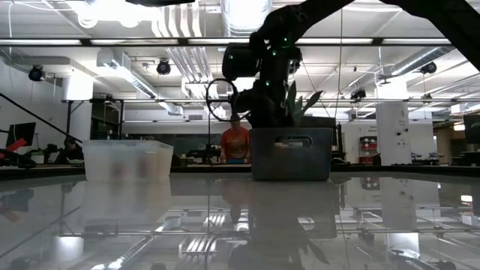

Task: Pick and place medicine bottles into bin by pill shape (circle, oval)
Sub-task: Put the pink pill bottle into the black bin

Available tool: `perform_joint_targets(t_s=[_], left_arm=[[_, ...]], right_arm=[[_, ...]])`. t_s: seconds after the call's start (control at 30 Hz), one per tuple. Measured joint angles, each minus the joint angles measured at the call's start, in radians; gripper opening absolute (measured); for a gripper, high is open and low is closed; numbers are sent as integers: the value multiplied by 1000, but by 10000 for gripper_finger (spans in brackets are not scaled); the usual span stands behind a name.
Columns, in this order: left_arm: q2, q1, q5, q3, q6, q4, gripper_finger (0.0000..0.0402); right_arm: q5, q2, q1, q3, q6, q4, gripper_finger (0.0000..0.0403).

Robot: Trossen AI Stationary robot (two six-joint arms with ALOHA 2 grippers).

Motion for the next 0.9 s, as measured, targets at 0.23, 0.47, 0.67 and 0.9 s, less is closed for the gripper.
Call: perform_joint_targets(t_s=[0.23, 0.47, 0.67, 0.9], left_arm=[[0, 0, 0, 0, -6, 0, 173], [0, 0, 0, 0, -14, 4, 173], [0, -1, 0, 0, -88, 7, 173], [22, -2, 1, 0, -214, 10, 173]], right_arm=[[4, -70, 7, 56, 1, -47, 203], [6, -225, 65, 14, 7, -41, 203], [77, -389, 169, -134, 35, 55, 203], [136, -569, 284, -377, 2, 344, 203]])
